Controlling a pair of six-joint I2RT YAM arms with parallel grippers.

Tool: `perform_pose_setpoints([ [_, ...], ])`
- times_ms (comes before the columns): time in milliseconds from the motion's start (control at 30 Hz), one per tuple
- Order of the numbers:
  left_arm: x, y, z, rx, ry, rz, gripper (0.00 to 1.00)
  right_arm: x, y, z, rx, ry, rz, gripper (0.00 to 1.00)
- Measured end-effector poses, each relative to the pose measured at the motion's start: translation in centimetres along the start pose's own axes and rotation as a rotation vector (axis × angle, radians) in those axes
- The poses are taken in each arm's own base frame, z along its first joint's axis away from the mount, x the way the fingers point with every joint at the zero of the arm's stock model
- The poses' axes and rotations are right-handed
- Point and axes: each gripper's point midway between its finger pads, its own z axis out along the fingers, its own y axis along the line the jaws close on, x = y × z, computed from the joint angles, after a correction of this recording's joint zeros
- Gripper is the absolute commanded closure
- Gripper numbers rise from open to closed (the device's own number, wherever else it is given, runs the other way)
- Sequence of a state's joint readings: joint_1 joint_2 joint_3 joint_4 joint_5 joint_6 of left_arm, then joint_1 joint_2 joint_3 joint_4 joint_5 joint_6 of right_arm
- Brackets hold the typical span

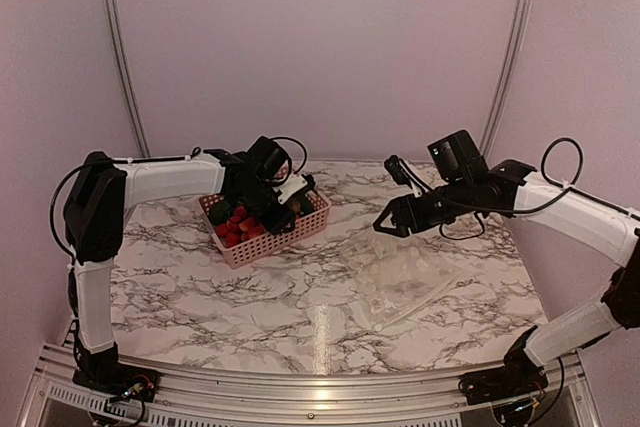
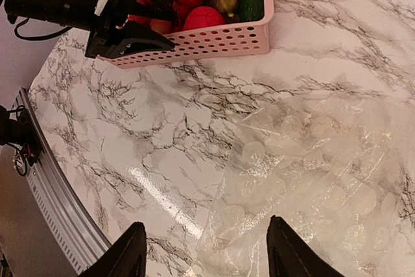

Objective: Place the food in the zip-top bag and seal the zipper
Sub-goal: Adjust the bin at the corner of the board, then pick up the zipper food storage bag from the center of the board.

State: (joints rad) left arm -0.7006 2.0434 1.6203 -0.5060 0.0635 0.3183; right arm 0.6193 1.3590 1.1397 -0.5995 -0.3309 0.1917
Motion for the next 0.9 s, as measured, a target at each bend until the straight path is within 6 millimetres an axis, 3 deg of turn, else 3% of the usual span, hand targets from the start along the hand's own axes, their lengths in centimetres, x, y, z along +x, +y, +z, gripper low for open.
perform_pose_setpoints([
  [67, -0.3, 0.4, -0.2, -0.022, -0.011, -0.024, 0.37, 0.3, 0.0, -0.3, 0.0, -0.002, 0.015, 0.4],
  [200, -1.6, 0.9, -2.0, -0.055, -0.057, -0.089, 0.36, 2.0, 0.0, -1.4, 0.006, -0.002, 0.046, 0.43],
  [367, -4.9, 0.6, -7.4, -0.084, -0.206, -0.207, 0.36, 3.9, -0.8, -3.1, 0.069, 0.024, 0.107, 0.45],
  [467, -5.8, -0.3, -10.8, -0.066, -0.3, -0.291, 0.36, 6.1, -1.6, -3.5, 0.112, 0.056, 0.168, 0.46],
  [567, -5.8, -1.2, -12.2, -0.038, -0.343, -0.333, 0.36, 9.6, -2.7, -4.3, 0.163, 0.088, 0.264, 0.46],
  [800, -4.2, -1.1, -11.3, -0.044, -0.317, -0.471, 0.31, 14.5, -3.5, -6.1, 0.195, 0.042, 0.527, 0.47],
  [900, -4.1, 0.1, -11.1, -0.093, -0.294, -0.555, 0.15, 16.4, -4.2, -6.5, 0.225, 0.032, 0.614, 0.49],
])
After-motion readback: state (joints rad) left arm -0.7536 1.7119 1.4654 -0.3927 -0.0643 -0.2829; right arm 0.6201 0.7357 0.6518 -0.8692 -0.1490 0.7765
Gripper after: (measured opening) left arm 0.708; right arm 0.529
